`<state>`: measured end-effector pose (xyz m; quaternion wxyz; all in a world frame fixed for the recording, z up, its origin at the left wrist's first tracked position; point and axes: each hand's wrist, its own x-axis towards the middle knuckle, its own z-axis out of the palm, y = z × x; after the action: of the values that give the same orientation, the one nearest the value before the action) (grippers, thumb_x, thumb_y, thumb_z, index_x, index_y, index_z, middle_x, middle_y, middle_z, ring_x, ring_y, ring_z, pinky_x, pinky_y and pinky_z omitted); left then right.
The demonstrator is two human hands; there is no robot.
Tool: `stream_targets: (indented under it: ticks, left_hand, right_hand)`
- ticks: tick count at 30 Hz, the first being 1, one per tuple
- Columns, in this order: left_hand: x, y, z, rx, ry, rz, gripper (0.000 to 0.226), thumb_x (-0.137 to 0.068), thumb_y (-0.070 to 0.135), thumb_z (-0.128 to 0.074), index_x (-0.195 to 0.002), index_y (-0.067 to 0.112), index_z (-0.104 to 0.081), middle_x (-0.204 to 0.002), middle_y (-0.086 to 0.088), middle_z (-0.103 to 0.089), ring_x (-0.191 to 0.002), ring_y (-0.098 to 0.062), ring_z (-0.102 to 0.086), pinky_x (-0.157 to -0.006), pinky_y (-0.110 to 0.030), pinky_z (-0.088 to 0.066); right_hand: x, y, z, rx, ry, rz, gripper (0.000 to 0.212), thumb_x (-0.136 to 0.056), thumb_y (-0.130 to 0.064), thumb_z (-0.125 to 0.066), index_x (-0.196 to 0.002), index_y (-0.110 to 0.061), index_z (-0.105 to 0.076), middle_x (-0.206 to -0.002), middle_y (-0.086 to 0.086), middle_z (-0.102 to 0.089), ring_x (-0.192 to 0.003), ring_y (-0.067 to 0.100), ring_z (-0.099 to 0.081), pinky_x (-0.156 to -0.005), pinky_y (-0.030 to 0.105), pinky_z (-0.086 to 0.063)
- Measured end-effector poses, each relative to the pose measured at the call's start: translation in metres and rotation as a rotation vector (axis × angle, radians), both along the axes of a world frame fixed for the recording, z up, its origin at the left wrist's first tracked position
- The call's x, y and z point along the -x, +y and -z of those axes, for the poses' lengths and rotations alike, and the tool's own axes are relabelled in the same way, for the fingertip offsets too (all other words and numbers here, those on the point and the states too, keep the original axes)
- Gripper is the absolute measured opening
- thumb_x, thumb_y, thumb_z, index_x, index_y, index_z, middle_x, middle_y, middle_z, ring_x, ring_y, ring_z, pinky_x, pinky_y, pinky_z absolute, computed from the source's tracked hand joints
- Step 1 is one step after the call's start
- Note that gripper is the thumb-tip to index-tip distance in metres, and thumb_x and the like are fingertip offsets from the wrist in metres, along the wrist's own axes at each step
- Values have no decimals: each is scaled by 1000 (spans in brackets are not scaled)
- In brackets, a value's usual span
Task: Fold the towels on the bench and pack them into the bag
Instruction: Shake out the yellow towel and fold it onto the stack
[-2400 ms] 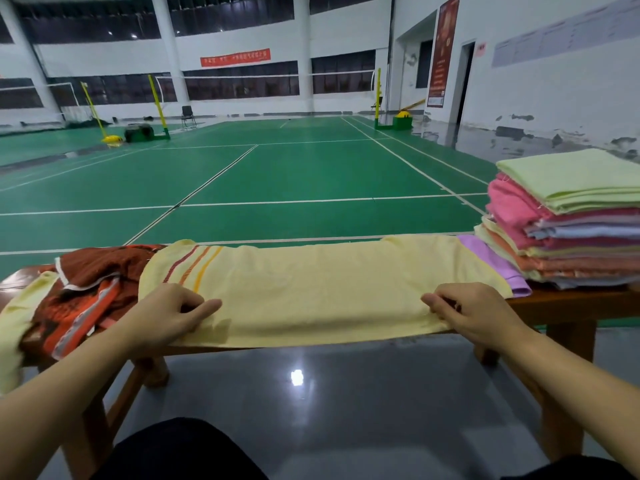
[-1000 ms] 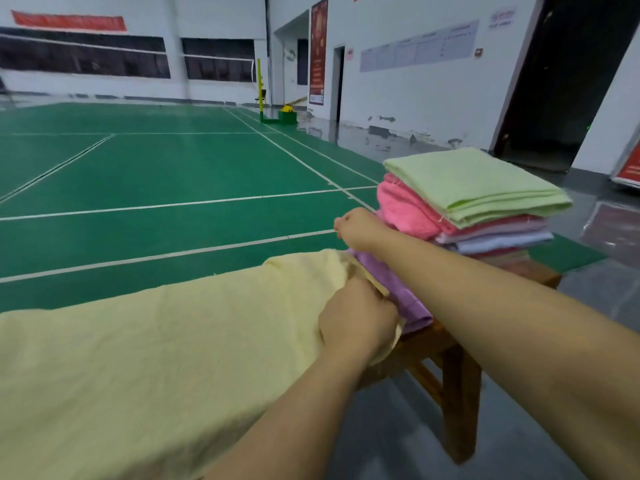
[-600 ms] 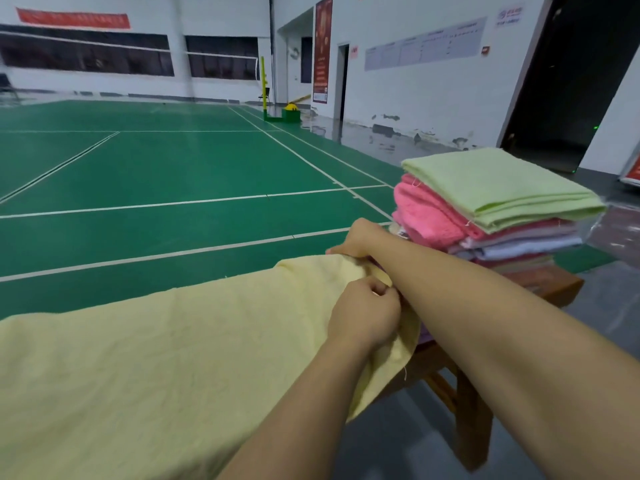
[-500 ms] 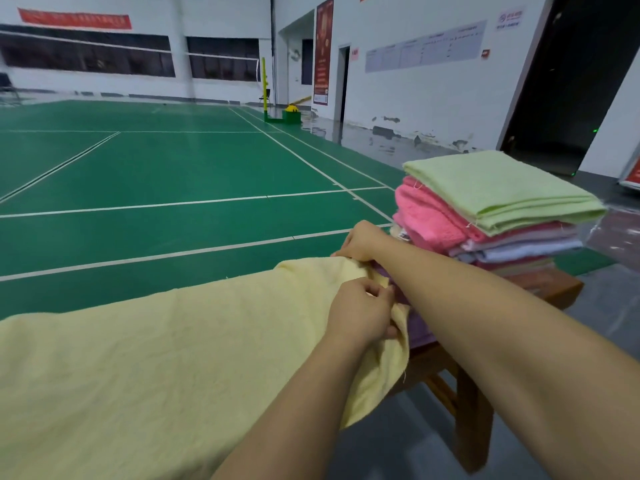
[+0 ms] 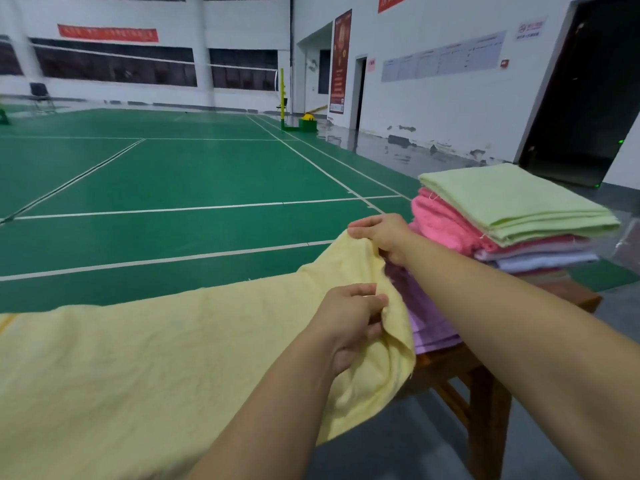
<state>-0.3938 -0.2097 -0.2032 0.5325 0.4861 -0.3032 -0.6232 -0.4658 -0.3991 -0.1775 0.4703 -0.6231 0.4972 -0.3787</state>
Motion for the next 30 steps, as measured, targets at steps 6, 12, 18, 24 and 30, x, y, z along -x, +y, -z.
stream_targets:
  ticks: [6,12,18,24,30]
  left_hand:
    - [-42,34,-12,112,41,-86,36,-96,-14,-47,-117,14,-56,-92,-14,-65,-70,-19,-62,-63,-28,-55]
    - [-106,91,-31,230,39,-231,24,-100,5,-57,-118,10,-71,-98,-10,-75,-77,-17,-67,-71,-30,-59]
    - [-164,157,-36,264,-172,-571,23,-90,28,-76,-106,12,-76,-96,-7,-78,-77,-15,-71,-63,-29,-56]
    - [-218,220,-45,113,-443,-641,28,-88,43,-75,-96,16,-79,-88,-6,-78,-76,-25,-73,-65,-36,-59]
    - [-263,269,-47,-157,-693,-719,47,-95,51,-61,-95,6,-74,-94,-13,-76,-77,-27,-72,-66,-37,-58]
  right_hand:
    - [-31,18,-17,-52,-220,-51,26,-83,-2,-78,-108,1,-72,-89,14,-73,-69,21,-68,-66,30,-60]
    - [-107,54,-29,-50,-294,-169,19,-85,-10,-79,-102,-7,-72,-88,9,-71,-72,19,-64,-61,29,-55]
    - [-199,107,-29,-28,-303,-283,23,-77,-21,-87,-97,-14,-78,-93,12,-73,-78,25,-56,-72,36,-54]
    - [-284,174,-27,5,-232,-422,39,-78,-24,-87,-112,-11,-73,-100,6,-71,-64,14,-54,-60,25,-48]
    - [-358,242,-18,78,-89,-551,48,-80,-31,-85,-121,-13,-70,-115,0,-69,-98,19,-66,-93,35,-54]
